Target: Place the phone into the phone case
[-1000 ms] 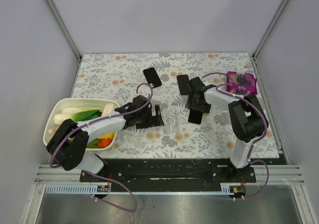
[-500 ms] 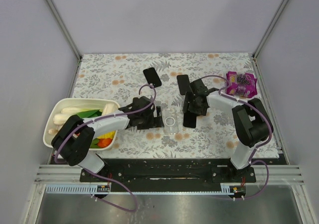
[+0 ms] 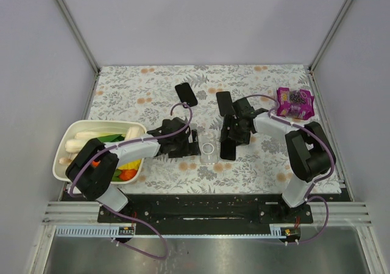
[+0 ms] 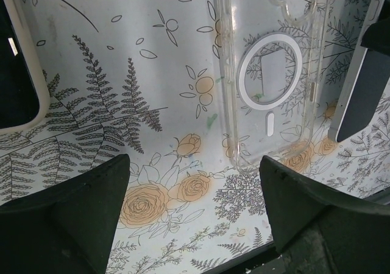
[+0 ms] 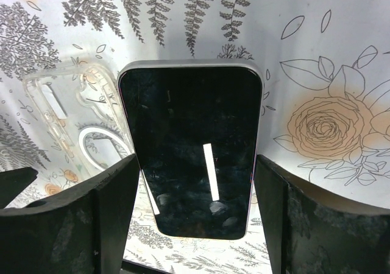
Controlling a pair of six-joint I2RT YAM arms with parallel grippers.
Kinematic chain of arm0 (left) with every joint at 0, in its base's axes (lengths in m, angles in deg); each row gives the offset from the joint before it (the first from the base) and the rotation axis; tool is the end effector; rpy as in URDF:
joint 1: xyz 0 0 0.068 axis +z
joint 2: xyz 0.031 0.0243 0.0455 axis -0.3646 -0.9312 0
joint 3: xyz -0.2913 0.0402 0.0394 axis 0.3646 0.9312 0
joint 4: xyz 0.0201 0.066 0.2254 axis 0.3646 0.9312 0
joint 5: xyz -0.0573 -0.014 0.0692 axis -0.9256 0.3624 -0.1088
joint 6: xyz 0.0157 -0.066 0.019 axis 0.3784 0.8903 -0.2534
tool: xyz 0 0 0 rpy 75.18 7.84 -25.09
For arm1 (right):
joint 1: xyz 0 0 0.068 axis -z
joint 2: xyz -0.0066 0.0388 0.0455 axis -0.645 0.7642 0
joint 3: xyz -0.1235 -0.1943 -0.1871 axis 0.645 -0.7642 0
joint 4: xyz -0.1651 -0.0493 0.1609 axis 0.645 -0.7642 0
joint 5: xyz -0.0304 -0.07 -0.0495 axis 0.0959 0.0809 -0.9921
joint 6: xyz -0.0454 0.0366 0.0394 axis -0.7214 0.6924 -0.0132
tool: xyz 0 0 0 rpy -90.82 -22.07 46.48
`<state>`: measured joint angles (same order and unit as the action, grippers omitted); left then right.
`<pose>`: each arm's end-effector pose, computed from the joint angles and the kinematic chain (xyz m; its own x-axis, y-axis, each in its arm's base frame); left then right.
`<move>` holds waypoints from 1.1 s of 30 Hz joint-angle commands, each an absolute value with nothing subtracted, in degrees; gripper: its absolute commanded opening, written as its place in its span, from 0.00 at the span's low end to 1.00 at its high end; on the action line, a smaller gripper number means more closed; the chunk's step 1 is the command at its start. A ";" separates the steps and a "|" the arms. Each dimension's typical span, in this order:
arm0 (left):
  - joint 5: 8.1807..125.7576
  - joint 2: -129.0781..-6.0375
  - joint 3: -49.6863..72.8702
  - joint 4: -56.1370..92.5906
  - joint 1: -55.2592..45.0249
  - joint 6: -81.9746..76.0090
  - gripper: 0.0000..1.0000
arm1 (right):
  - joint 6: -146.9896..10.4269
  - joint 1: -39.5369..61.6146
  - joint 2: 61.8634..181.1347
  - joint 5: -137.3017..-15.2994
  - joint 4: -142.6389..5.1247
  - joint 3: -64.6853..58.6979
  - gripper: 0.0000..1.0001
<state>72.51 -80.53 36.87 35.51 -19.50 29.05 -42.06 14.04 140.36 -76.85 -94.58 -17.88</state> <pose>0.2149 -0.1897 0.1930 -0.9219 -0.1132 -0.3705 0.0519 0.9116 -0.4078 0.2935 0.1519 0.1874 -0.9487 0.1373 -0.2848 0.0411 0.9467 0.3194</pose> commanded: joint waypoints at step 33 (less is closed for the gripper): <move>77.78 -75.47 39.46 35.71 -17.55 29.38 0.89 | -37.30 -1.32 147.55 -90.35 -103.32 0.12 0.40</move>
